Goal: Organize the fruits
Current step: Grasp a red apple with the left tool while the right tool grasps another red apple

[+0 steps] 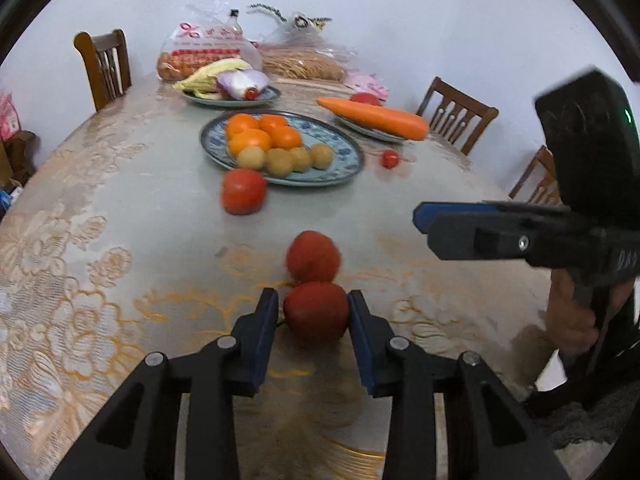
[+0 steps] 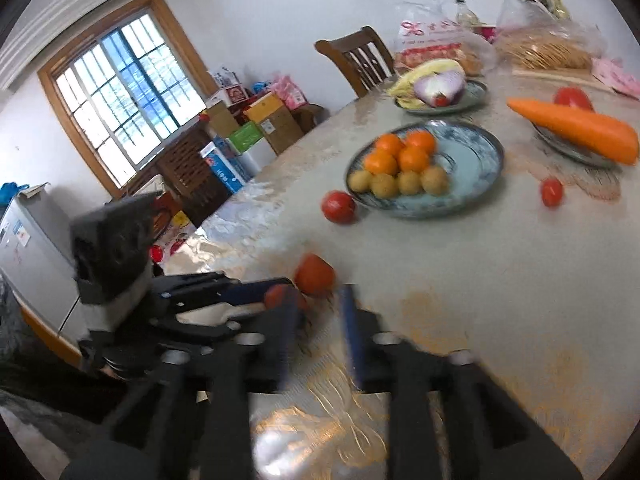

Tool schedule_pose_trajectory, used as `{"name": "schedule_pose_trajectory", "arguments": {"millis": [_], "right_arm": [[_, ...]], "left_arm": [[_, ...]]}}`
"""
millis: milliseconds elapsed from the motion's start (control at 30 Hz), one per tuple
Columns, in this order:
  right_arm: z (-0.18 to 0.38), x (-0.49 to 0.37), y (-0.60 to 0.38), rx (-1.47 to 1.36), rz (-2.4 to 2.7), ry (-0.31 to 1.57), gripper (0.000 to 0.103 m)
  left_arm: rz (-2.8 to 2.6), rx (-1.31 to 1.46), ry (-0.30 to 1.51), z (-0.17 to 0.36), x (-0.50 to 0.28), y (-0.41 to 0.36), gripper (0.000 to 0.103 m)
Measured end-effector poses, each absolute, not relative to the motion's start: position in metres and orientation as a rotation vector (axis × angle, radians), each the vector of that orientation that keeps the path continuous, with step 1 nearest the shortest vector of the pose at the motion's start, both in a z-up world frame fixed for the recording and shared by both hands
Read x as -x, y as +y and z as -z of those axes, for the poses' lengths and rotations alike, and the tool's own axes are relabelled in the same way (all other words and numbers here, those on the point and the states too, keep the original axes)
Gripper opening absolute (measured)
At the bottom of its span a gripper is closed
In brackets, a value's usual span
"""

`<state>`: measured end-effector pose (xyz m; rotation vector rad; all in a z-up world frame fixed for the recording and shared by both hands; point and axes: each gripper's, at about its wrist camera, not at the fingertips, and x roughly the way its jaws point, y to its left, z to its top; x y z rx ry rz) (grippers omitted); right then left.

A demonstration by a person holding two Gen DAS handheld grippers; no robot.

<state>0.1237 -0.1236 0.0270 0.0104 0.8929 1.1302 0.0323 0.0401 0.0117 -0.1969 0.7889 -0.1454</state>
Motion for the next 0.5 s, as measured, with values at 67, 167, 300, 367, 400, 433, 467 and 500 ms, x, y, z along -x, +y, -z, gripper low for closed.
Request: {"name": "schedule_pose_trajectory", "arguments": {"millis": [67, 167, 300, 367, 400, 433, 467, 500], "right_arm": [[-0.025, -0.134, -0.111, -0.009, -1.161, 0.943, 0.044], [-0.016, -0.151, -0.085, 0.007, -1.162, 1.029, 0.046], [-0.004, -0.158, -0.054, 0.126, -1.118, 1.072, 0.047], [0.005, -0.161, -0.047, 0.117, -1.138, 1.123, 0.046], [0.008, -0.162, -0.045, 0.102, -1.151, 1.135, 0.046], [0.009, -0.163, -0.045, 0.085, -1.168, 1.133, 0.046], [0.01, -0.164, -0.044, 0.082, -1.167, 1.134, 0.041], [0.011, -0.166, -0.045, 0.075, -1.157, 1.131, 0.037]], "left_arm": [[0.147, 0.21, 0.774, -0.01, -0.031, 0.043, 0.037], [0.157, 0.221, 0.751, -0.008, -0.027, 0.046, 0.037], [0.166, 0.231, 0.733, -0.007, -0.023, 0.048, 0.037], [0.17, 0.238, 0.73, -0.007, -0.022, 0.049, 0.037], [0.171, 0.239, 0.73, -0.007, -0.022, 0.049, 0.037], [0.172, 0.237, 0.73, -0.007, -0.022, 0.049, 0.037], [0.173, 0.235, 0.73, -0.007, -0.022, 0.048, 0.037], [0.173, 0.234, 0.73, -0.007, -0.022, 0.048, 0.037]]}}
